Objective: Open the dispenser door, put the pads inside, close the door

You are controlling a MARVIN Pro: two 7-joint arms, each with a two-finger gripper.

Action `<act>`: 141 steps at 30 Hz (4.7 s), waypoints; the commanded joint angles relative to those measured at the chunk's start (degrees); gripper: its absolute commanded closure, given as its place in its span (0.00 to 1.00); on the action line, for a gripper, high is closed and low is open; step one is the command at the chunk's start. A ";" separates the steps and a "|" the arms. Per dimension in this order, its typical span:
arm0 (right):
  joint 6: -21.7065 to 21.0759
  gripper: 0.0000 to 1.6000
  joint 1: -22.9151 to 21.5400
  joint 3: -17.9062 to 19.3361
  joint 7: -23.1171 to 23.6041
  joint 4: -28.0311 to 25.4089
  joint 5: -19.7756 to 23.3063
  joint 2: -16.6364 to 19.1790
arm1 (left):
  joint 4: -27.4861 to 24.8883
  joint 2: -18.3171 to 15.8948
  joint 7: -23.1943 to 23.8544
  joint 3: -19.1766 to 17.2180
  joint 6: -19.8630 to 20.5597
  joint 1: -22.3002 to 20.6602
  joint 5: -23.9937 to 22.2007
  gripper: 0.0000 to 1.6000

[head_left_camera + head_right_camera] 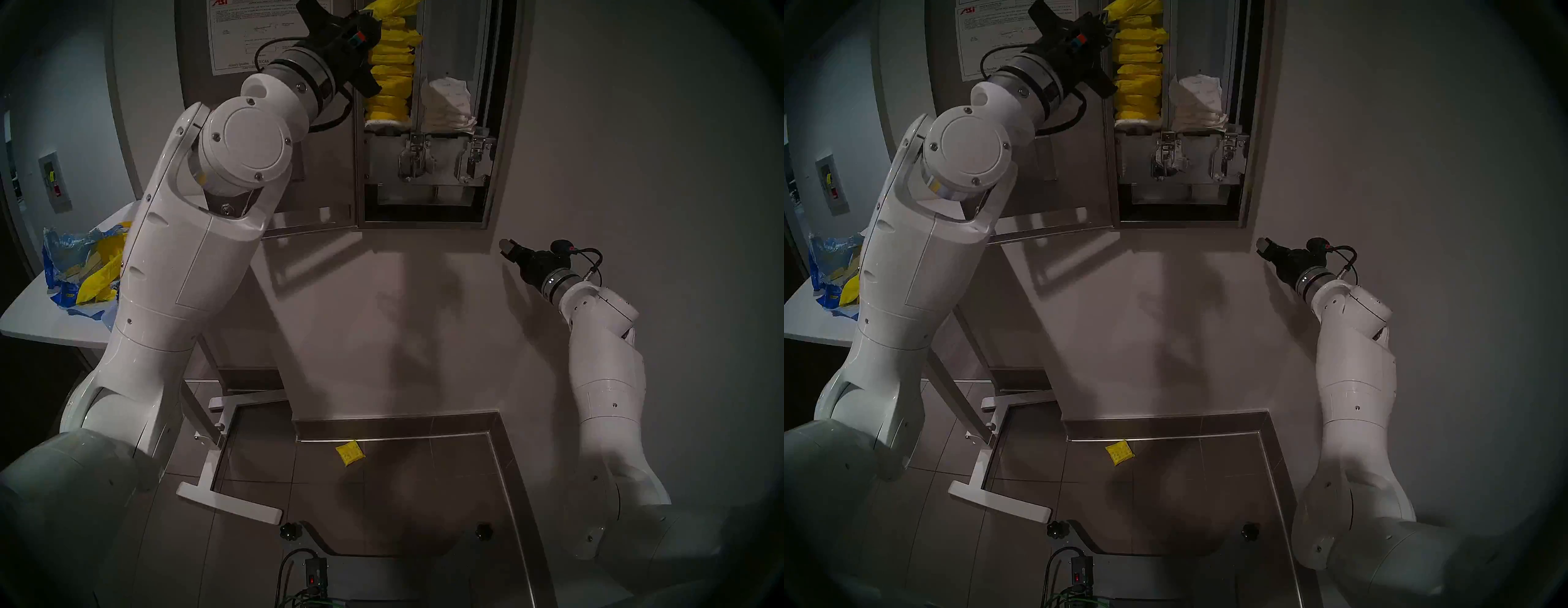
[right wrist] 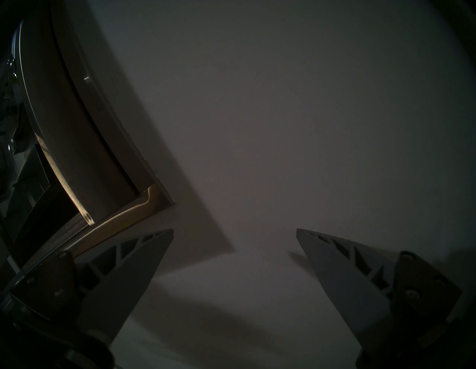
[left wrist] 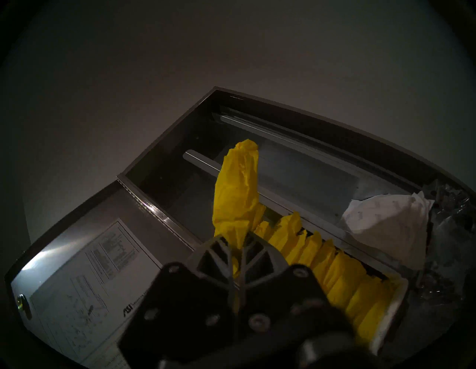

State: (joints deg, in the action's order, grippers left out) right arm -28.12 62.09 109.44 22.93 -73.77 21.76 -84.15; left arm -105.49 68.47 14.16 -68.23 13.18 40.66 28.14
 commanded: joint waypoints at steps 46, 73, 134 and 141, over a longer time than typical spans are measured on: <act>0.57 0.00 -2.05 -0.33 0.19 -1.04 0.62 0.86 | 23.13 15.53 3.40 0.54 -2.48 -21.26 29.71 1.00; 0.67 0.00 -2.16 -0.55 0.19 -1.09 0.96 1.11 | 35.24 20.43 7.28 -0.13 -0.90 -29.64 41.10 1.00; 1.06 0.00 -2.01 -0.63 -0.13 -1.92 1.49 1.09 | 44.55 26.82 46.00 -4.15 -12.36 -46.81 56.44 1.00; 1.11 0.00 -1.96 -0.62 -0.22 -2.07 1.50 1.04 | 48.00 27.10 46.21 -4.45 -13.40 -49.22 57.79 1.00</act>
State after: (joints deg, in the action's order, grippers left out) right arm -27.79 62.09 108.66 22.84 -73.51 23.08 -83.22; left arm -58.89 95.17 61.72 -71.95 0.44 -2.68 84.60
